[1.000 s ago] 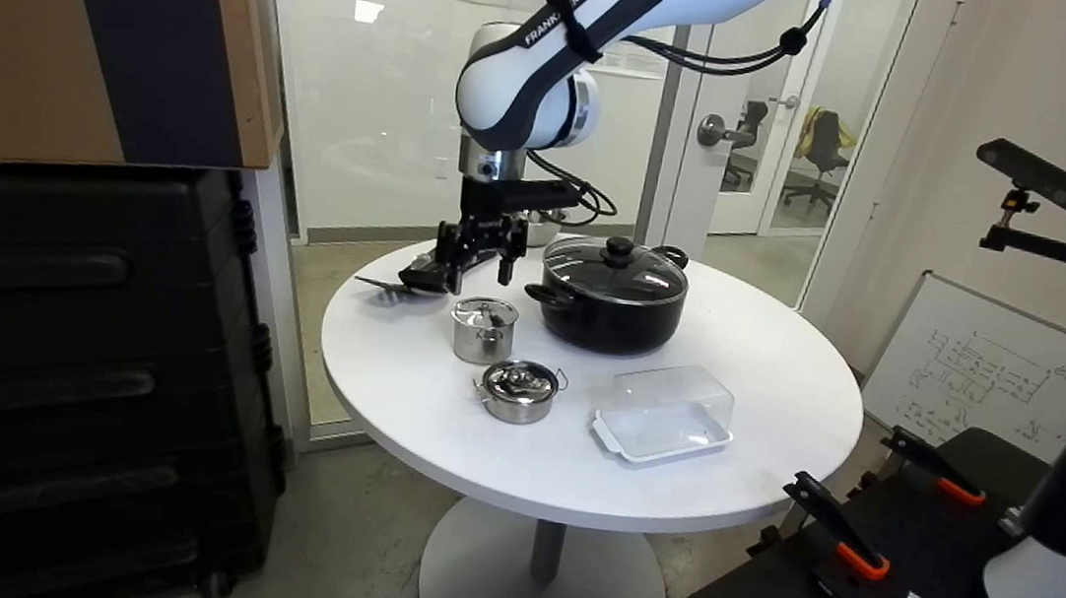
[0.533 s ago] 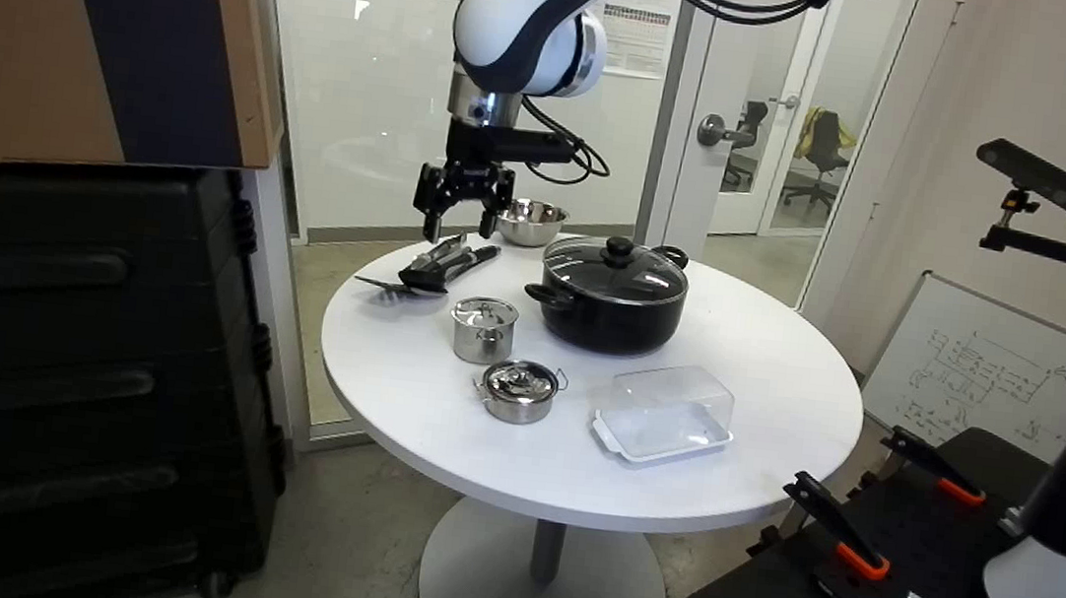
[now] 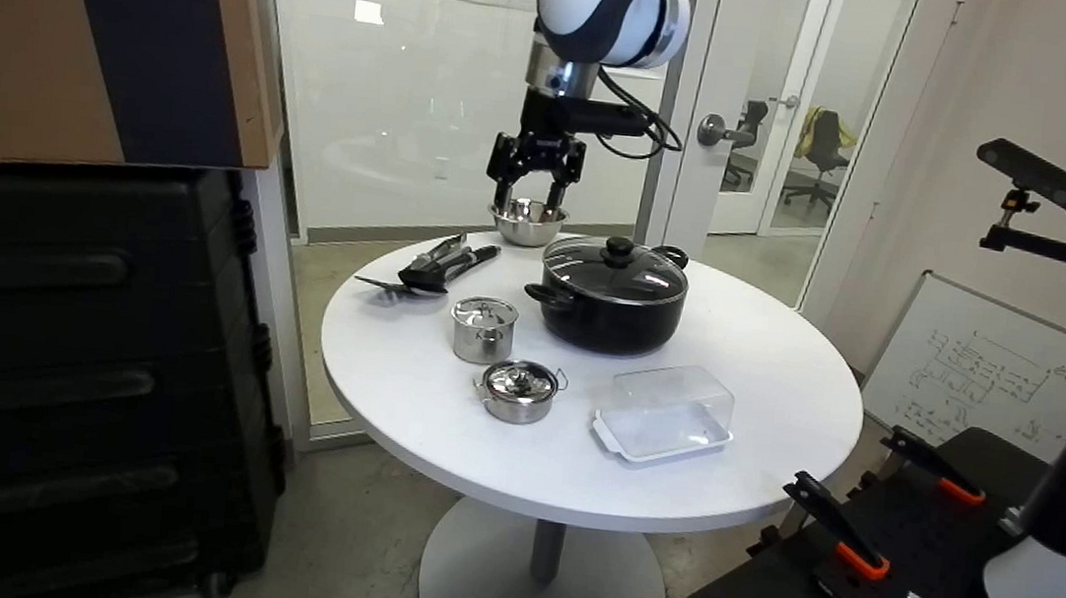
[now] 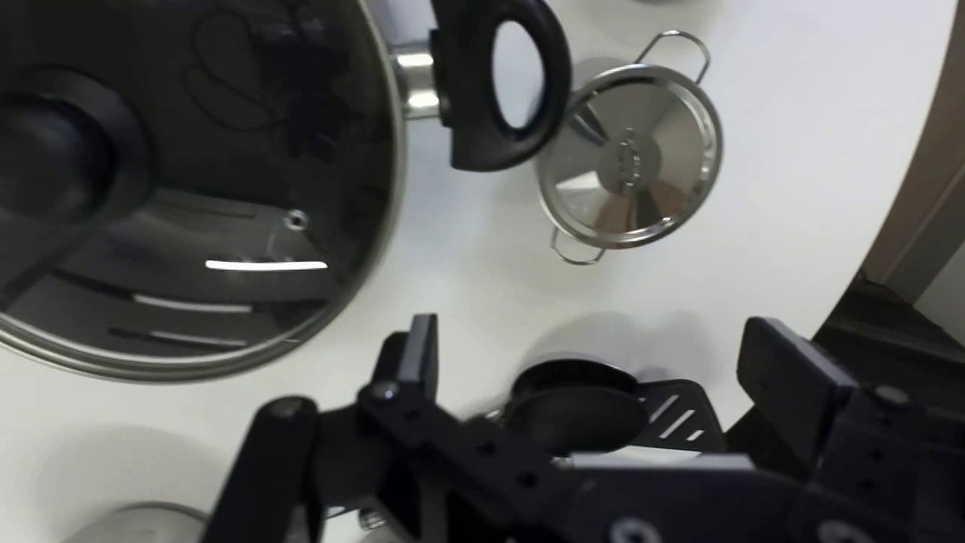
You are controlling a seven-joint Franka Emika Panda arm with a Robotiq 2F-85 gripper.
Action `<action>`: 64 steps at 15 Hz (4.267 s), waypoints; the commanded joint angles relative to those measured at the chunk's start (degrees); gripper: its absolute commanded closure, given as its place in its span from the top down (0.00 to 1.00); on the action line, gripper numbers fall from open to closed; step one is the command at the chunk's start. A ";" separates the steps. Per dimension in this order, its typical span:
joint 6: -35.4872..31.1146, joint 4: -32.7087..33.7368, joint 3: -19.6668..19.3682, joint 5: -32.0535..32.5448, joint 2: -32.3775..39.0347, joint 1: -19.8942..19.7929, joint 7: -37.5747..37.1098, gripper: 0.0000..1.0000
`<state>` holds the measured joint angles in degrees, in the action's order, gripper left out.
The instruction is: Put the silver lid on the small pot, take the glass lid off the large pot, then put the silver lid from the smallest pot on the table
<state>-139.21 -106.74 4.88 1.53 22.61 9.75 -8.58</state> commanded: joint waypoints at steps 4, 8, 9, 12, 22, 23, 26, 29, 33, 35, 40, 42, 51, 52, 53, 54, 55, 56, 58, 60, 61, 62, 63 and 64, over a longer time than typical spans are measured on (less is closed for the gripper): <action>-5.37 -16.63 -3.64 -3.01 -11.90 -6.58 -0.51 1.00; -5.70 -19.05 -5.80 -3.18 -12.97 -9.22 -0.83 1.00; -5.63 -18.68 -6.11 -2.92 -12.34 -9.51 -1.05 1.00; -5.99 -16.65 -6.26 -3.40 -9.92 -9.90 -1.11 1.00; -3.32 -6.17 -6.17 -2.84 -0.90 -8.25 -4.19 1.00; -3.02 -5.87 -6.22 -2.88 -0.56 -8.13 -4.46 1.00; -2.61 -5.68 -6.28 -3.08 -0.15 -8.00 -5.10 1.00; -2.65 -5.94 -6.51 -2.86 -0.28 -7.89 -5.66 1.00; -2.14 -6.02 -6.76 -2.83 -0.26 -7.92 -6.55 1.00; -1.92 -6.21 -6.87 -2.76 -0.28 -7.93 -6.87 1.00; -1.33 -5.91 -7.10 -2.74 0.45 -7.96 -7.42 0.89; -1.11 -5.81 -7.19 -2.75 0.76 -7.98 -7.53 0.86; -0.39 -4.57 -7.31 -2.55 1.59 -7.67 -8.21 0.45; -0.07 -4.26 -7.34 -2.44 1.67 -7.60 -8.29 0.52; 0.12 -4.15 -7.36 -2.38 1.69 -7.57 -8.30 0.58; 0.21 -4.01 -7.35 -2.36 1.79 -7.55 -8.30 0.67; 0.31 -3.76 -7.35 -2.35 2.02 -7.53 -8.30 0.79; 0.34 -3.54 -7.35 -2.36 2.24 -7.52 -8.26 0.81; 0.22 -3.21 -7.39 -2.36 2.61 -7.52 -8.24 0.48; 0.15 -3.06 -7.45 -2.32 2.69 -7.51 -8.25 0.41; 0.14 -3.06 -7.50 -2.27 2.67 -7.50 -8.27 0.34; 0.13 -3.06 -7.58 -2.23 2.62 -7.55 -8.24 0.25; 0.13 -3.04 -7.57 -2.26 2.61 -7.55 -8.22 0.24; 0.06 -3.12 -7.55 -2.33 2.56 -7.60 -8.13 0.24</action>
<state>-140.24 -111.40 -2.00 -0.75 24.47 1.49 -15.80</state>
